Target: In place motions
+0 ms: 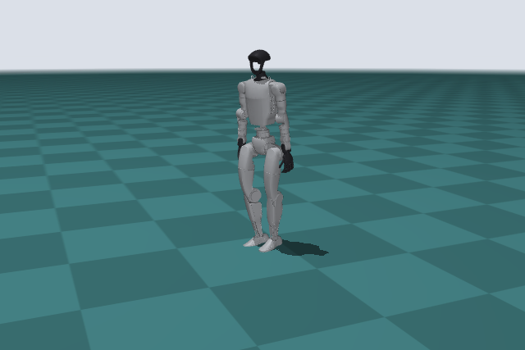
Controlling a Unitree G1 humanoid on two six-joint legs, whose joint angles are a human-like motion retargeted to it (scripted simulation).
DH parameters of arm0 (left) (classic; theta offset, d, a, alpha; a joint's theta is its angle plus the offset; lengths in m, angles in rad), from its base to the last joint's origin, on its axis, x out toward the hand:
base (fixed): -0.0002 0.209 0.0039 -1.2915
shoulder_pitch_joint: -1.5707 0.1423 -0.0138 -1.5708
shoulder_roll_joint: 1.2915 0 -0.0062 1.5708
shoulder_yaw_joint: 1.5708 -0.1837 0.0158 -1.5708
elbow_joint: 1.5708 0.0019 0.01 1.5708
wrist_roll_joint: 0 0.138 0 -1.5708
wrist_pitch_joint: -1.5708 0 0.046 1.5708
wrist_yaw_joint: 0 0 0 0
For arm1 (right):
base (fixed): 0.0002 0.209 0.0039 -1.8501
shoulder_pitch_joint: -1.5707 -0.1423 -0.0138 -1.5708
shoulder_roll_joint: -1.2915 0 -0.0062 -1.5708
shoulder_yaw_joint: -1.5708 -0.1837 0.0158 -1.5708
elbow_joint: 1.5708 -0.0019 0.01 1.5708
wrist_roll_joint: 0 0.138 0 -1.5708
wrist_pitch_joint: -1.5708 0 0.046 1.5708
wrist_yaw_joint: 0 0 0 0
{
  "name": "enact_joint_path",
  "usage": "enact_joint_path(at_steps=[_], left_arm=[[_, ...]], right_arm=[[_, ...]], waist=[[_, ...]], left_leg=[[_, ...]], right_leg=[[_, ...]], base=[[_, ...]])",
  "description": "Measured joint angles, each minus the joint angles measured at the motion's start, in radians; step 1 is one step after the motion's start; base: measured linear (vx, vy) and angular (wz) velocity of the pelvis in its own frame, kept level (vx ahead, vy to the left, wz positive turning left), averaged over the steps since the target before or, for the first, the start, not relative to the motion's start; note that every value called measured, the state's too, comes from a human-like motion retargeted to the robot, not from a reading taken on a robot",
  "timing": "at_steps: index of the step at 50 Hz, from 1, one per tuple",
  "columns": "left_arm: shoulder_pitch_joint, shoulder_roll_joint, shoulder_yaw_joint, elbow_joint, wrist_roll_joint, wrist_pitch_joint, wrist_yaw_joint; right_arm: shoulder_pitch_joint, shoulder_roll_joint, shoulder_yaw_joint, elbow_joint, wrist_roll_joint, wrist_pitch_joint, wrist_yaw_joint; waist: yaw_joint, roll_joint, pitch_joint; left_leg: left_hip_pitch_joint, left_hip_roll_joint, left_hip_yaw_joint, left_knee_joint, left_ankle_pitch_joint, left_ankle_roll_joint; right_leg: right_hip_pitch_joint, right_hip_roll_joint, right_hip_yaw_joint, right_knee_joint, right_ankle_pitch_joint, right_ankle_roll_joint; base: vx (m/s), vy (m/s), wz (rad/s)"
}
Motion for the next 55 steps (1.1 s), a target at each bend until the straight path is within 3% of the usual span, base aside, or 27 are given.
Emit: enact_joint_path(at_steps=[5,12,15,20,23,30,32,33,35,40,42,44,45,47,51,55], left_arm=[[0.007,0.017,-0.032,-0.036,0.028,-0.037,-0.016],[-0.035,0.047,-0.077,-0.008,0.030,-0.020,-0.023],[-0.033,0.057,-0.090,-0.002,0.036,-0.010,-0.026],[-0.026,0.063,-0.073,0.009,0.065,0.023,-0.022],[-0.006,0.062,-0.057,0.005,0.076,0.029,-0.027],[0.038,0.063,-0.009,0.015,0.082,0.035,-0.012],[0.041,0.072,0.000,0.020,0.083,0.034,-0.011],[0.043,0.081,0.000,0.019,0.084,0.036,-0.015],[0.040,0.096,0.000,0.017,0.087,0.048,-0.020],[0.030,0.089,0.026,-0.037,0.039,0.021,-0.023],[0.021,0.085,0.030,-0.062,0.022,0.014,-0.047],[0.008,0.080,0.038,-0.082,0.018,0.016,-0.050],[0.000,0.078,0.040,-0.090,0.016,0.016,-0.049],[-0.014,0.070,0.029,-0.098,0.013,0.011,-0.052],[-0.053,0.041,-0.009,-0.109,0.024,0.003,-0.064],[-0.076,0.010,-0.057,-0.131,0.047,-0.015,-0.071]], right_arm=[[-0.005,-0.007,0.020,-0.008,0.007,-0.008,0.024],[-0.020,0.003,0.046,-0.023,-0.018,-0.019,-0.001],[-0.015,0.000,0.056,-0.018,-0.013,-0.014,-0.010],[-0.016,-0.017,0.047,0.014,0.040,-0.006,-0.009],[-0.020,-0.030,0.022,0.043,0.084,-0.001,-0.006],[-0.015,-0.054,-0.025,0.114,0.139,0.018,-0.010],[-0.007,-0.058,-0.027,0.134,0.144,0.028,-0.017],[-0.001,-0.056,-0.031,0.144,0.143,0.034,-0.019],[0.018,-0.051,-0.038,0.147,0.135,0.056,-0.008],[0.021,-0.042,-0.046,0.147,0.108,0.063,-0.001],[0.004,-0.041,-0.038,0.141,0.090,0.055,0.004],[-0.011,-0.039,-0.030,0.118,0.073,0.049,0.011],[-0.019,-0.037,-0.027,0.104,0.066,0.046,0.015],[-0.027,-0.038,-0.032,0.079,0.057,0.040,0.019],[-0.049,-0.046,-0.053,0.050,0.080,0.030,0.024],[-0.068,-0.055,-0.068,0.043,0.114,0.030,0.037]], waist=[[-0.051,0.004,0.008],[-0.095,0.016,0.058],[-0.122,0.038,0.068],[-0.130,0.065,0.064],[-0.124,0.072,0.054],[-0.132,0.086,-0.006],[-0.141,0.064,-0.030],[-0.154,0.063,-0.037],[-0.137,0.065,-0.064],[-0.124,0.022,-0.087],[-0.116,-0.018,-0.073],[-0.125,-0.065,-0.061],[-0.133,-0.087,-0.059],[-0.155,-0.098,-0.067],[-0.125,-0.079,-0.060],[-0.058,-0.065,-0.039]], left_leg=[[-0.012,0.007,0.019,-0.009,-0.002,0.001],[-0.016,0.066,0.198,-0.033,-0.023,0.002],[-0.013,0.106,0.294,-0.043,-0.036,-0.001],[0.006,0.159,0.479,-0.050,-0.083,-0.010],[0.029,0.173,0.569,-0.045,-0.121,-0.020],[0.071,0.195,0.745,-0.031,-0.182,-0.072],[0.079,0.177,0.778,-0.024,-0.189,-0.093],[0.088,0.184,0.787,-0.022,-0.187,-0.106],[0.101,0.206,0.835,-0.015,-0.184,-0.131],[0.119,0.256,0.901,0.064,-0.122,-0.146],[0.122,0.276,0.924,0.143,-0.081,-0.098],[0.101,0.291,0.908,0.249,-0.068,0.007],[0.080,0.299,0.881,0.313,-0.075,0.072],[-0.008,0.313,0.735,0.445,-0.086,0.148],[-0.206,0.215,0.367,0.579,-0.077,0.185],[-0.241,0.129,0.285,0.478,-0.137,0.178]], right_leg=[[-0.024,0.007,0.011,-0.006,0.003,-0.020],[-0.076,0.029,0.017,-0.040,0.012,-0.115],[-0.055,-0.003,-0.205,-0.048,-0.045,-0.131],[0.034,-0.046,-0.681,-0.073,-0.111,-0.106],[0.068,-0.051,-0.782,-0.054,-0.062,-0.086],[0.106,-0.046,-0.714,-0.048,0.049,-0.096],[0.105,-0.036,-0.657,-0.102,0.017,-0.015],[0.090,-0.014,-0.612,-0.132,-0.013,-0.059],[0.064,-0.005,-0.508,-0.153,-0.029,-0.092],[0.015,-0.021,-0.429,-0.153,-0.072,-0.092],[0.015,-0.057,-0.391,-0.146,-0.082,-0.089],[0.018,-0.101,-0.350,-0.146,-0.089,-0.085],[0.018,-0.126,-0.335,-0.145,-0.091,-0.082],[0.013,-0.144,-0.317,-0.148,-0.092,-0.083],[-0.009,-0.133,-0.272,-0.148,-0.084,-0.099],[-0.028,-0.128,-0.204,-0.138,-0.073,-0.113]], base=[[-0.05,-0.02,-0.11],[-0.20,-0.11,-1.27],[-0.24,-0.15,-2.10],[-0.19,-0.13,-2.62],[-0.06,-0.14,-2.67],[0.02,-0.21,-2.18],[0.08,-0.37,-1.46],[0.16,-0.40,-1.14],[0.19,-0.43,-1.20],[0.07,-0.35,-1.19],[0.08,-0.37,-1.43],[0.04,-0.32,-1.07],[0.05,-0.28,-0.71],[0.07,-0.17,-0.46],[0.06,-0.11,-0.97],[0.05,0.01,-1.27]])
